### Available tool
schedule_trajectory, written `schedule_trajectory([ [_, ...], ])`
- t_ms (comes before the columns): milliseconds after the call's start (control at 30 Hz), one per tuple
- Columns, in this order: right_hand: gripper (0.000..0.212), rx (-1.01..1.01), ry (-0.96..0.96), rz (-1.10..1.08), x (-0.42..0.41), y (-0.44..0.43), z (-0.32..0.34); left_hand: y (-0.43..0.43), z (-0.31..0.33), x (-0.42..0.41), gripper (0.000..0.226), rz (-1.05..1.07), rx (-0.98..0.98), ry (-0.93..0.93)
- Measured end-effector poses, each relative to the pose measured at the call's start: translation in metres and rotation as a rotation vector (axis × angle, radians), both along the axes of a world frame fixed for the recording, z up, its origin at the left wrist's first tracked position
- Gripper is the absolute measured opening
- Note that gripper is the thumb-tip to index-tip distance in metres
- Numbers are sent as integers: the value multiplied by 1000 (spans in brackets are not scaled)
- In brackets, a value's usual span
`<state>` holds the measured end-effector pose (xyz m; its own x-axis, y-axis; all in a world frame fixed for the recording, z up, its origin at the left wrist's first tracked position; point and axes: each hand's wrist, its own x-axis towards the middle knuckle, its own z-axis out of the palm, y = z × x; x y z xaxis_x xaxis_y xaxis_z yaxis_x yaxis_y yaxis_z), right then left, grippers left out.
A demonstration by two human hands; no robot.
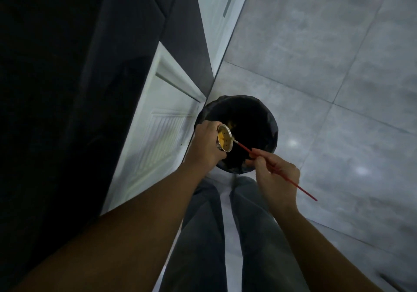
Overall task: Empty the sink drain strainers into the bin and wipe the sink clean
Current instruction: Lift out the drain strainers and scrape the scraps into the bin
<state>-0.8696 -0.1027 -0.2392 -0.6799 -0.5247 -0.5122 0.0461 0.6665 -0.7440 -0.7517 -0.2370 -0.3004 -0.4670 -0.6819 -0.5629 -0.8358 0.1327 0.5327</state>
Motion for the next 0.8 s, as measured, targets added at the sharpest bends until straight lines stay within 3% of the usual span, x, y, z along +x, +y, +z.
schedule_trajectory([
  [300, 23, -58, -115, 145, 6, -13, -23, -2, -8, -4, 80, -53, 24, -15],
  [633, 20, -54, -34, 131, -18, 3, -34, -5, -5, -16, 77, -33, 20, -82],
  [800, 20, -151, -47, 151, -25, 13, -32, -4, -5, -17, 82, -20, 41, -125],
])
